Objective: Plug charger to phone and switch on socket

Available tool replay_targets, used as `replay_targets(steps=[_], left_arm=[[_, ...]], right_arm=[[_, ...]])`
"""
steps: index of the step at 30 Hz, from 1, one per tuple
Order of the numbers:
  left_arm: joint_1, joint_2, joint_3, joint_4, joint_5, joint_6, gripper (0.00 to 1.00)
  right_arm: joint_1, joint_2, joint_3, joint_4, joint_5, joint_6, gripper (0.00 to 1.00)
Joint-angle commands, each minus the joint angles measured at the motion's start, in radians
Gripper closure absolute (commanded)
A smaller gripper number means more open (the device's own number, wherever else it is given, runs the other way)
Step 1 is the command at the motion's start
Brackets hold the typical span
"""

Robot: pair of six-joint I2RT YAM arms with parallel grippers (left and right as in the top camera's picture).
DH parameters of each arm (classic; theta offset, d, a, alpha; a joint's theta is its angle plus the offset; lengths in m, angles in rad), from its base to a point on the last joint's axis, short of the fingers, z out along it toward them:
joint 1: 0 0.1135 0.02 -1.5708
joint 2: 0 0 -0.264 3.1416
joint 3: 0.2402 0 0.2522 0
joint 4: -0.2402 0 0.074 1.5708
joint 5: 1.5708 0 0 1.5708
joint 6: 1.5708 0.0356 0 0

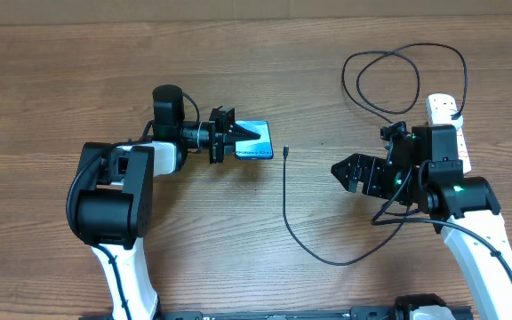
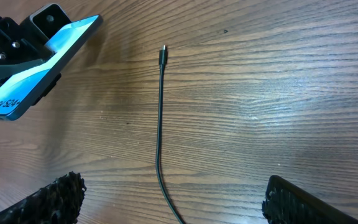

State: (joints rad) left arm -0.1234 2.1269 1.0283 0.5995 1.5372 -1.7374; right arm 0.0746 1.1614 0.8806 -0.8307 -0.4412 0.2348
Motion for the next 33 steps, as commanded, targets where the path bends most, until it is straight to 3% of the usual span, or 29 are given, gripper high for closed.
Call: replay_targets(steps=[1,8,13,18,24,33], left_arm=[[0.006,-0.001,0.024,0.011,0.006,-0.013,0.96],[0.006,-0.001,0.024,0.018,0.005,-0.013,0.96],[0.005,-0.001,0.024,0.078,0.005,-0.013,0.96],[0.005,-0.001,0.024,0.245,0.005,-0.023,0.96],[0.008,-0.001,0.024,0.253,0.001,-0.039,0.96],[0.037,-0.001,0.024,0.429,-0.007,-0.012,0.96]], right_arm=[[0.005,-0.007,0.004,0.005,0.008,-0.008,0.08],[0.005,-0.007,0.004,0.005,0.008,-0.008,0.08],[0.005,-0.005,0.004,0.005,0.008,-0.008,0.08],[0.005,-0.005,0.004,0.005,0.008,-0.008,0.08],[0.010,-0.005,0.003,0.005,0.012,-0.014,0.11],[0.216,0.046,0.003,0.071,0.180,-0.035,0.11]])
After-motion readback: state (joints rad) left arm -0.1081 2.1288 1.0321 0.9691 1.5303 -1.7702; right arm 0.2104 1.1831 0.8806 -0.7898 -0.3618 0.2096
